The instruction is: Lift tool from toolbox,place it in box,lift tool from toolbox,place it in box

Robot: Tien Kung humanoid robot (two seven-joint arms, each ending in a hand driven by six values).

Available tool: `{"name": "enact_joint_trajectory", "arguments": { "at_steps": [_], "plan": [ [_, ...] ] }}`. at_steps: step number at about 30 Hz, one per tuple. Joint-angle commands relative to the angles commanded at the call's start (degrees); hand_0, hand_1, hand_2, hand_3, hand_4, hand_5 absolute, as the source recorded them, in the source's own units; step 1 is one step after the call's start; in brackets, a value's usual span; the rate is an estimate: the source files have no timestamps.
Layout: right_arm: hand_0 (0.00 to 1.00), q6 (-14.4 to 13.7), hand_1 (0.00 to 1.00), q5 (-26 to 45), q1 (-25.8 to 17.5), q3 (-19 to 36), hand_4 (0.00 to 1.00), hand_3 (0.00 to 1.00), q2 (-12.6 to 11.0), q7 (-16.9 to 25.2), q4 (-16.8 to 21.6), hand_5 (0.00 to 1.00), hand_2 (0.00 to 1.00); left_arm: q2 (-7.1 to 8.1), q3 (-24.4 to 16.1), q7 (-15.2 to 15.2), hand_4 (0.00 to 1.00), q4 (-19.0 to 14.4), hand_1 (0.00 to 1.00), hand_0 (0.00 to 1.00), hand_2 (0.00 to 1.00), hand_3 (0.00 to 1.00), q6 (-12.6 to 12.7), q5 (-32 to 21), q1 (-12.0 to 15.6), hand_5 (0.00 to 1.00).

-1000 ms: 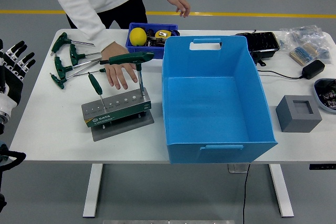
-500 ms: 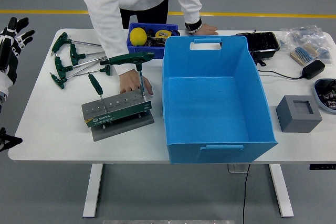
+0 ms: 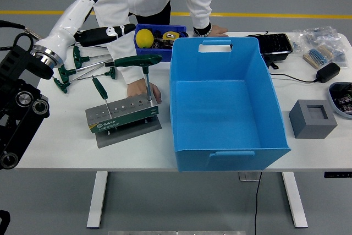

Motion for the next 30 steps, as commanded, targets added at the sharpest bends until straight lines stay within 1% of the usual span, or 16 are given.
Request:
{"name": "enact_joint_trajectory", "arguments": {
  "at_steps": [2, 3, 6, 8, 11, 12, 13, 16, 18, 19, 20, 24, 25, 30],
  "plan": [
    [0.793, -0.1, 0.767, 0.1, 0.1, -0.1, 0.832, 0.617, 0.0, 0.0, 0.0, 0.745, 0.819, -0.47, 2.4, 0.7, 0.998, 2.0, 0.998, 0.998, 0.998, 0.939, -0.7, 4.4, -1.5, 0.55],
    [0.793, -0.1, 0.767, 0.1, 0.1, -0.2, 0.832, 0.617, 0.0, 0.0, 0.0, 0.745, 0.819, -0.83, 3.2, 1.3, 0.998, 3.0, 0.998, 0.998, 0.998, 0.939, -1.2, 5.7, -2.1, 0.55],
    [0.793, -0.1, 0.767, 0.1, 0.1, -0.4, 0.832, 0.617, 0.0, 0.0, 0.0, 0.745, 0.819, -2.12, 4.0, 3.0, 0.998, 4.7, 0.998, 0.998, 0.998, 0.939, -2.2, 6.6, -3.1, 0.55],
    [0.792, -0.2, 0.767, 0.2, 0.1, -0.5, 0.832, 0.614, 0.0, 0.0, 0.1, 0.744, 0.817, -2.82, 4.6, 4.3, 0.998, 5.4, 0.987, 0.979, 0.998, 0.952, -3.4, 7.4, -3.7, 0.534],
    [0.792, -0.2, 0.767, 0.2, 0.1, -0.8, 0.832, 0.614, 0.0, -0.1, 0.0, 0.744, 0.817, -3.42, 5.9, 6.4, 0.998, 6.3, 0.987, 0.979, 0.998, 0.952, -5.2, 8.1, -4.4, 0.534],
    [0.792, -0.2, 0.767, 0.2, 0.1, -0.9, 0.832, 0.614, -0.1, -0.1, 0.0, 0.744, 0.817, -3.5, 6.1, 6.8, 0.998, 6.4, 0.987, 0.979, 0.998, 0.952, -5.6, 8.0, -4.5, 0.534],
    [0.79, -0.2, 0.764, 0.2, 0.1, -0.9, 0.832, 0.612, -0.1, -0.1, 0.0, 0.743, 0.814, -3.59, 6.4, 7.4, 0.998, 6.5, 0.917, 0.888, 0.951, 0.911, -6.0, 7.5, -4.5, 0.553],
    [0.79, -0.3, 0.764, 0.2, 0.1, -1.0, 0.832, 0.612, -0.1, 0.0, 0.0, 0.743, 0.814, -3.57, 7.3, 8.5, 0.998, 5.9, 0.917, 0.888, 0.951, 0.911, -6.4, 4.9, -4.2, 0.553],
    [0.79, -0.3, 0.764, 0.3, 0.0, -1.0, 0.832, 0.612, -0.1, 0.0, 0.0, 0.743, 0.814, -3.48, 8.1, 8.6, 0.998, 5.5, 0.917, 0.888, 0.951, 0.911, -6.5, 4.5, -4.2, 0.553],
    [0.79, -0.3, 0.761, 0.3, 0.0, -1.1, 0.832, 0.611, -0.2, 0.1, 0.0, 0.742, 0.812, -3.44, 8.5, 8.7, 0.998, 5.5, 0.884, 0.854, 0.915, 0.879, -6.7, 4.3, -4.2, 0.577],
    [0.79, -0.3, 0.761, 0.3, 0.1, -1.1, 0.832, 0.611, -0.2, 0.0, 0.0, 0.742, 0.812, -3.43, 8.9, 8.8, 0.998, 5.6, 0.884, 0.854, 0.915, 0.879, -6.9, 4.2, -4.3, 0.577],
    [0.79, -0.4, 0.761, 0.2, 0.1, -1.1, 0.832, 0.611, -0.2, 0.1, 0.0, 0.742, 0.812, -3.64, 10.0, 9.3, 0.998, 6.4, 0.884, 0.854, 0.915, 0.879, -7.6, 4.2, -4.7, 0.577],
    [0.786, -0.4, 0.76, 0.3, 0.1, -1.1, 0.831, 0.611, -0.2, 0.1, 0.0, 0.741, 0.811, -3.72, 10.3, 9.3, 0.998, 6.6, 0.811, 0.773, 0.859, 0.825, -7.6, 4.4, -4.8, 0.587],
    [0.786, -0.5, 0.76, 0.2, 0.2, -1.2, 0.831, 0.611, -0.3, 0.2, 0.1, 0.741, 0.811, -4.01, 11.8, 9.1, 0.998, 8.0, 0.811, 0.773, 0.859, 0.825, -7.3, 6.2, -5.9, 0.587]
  ]
}}
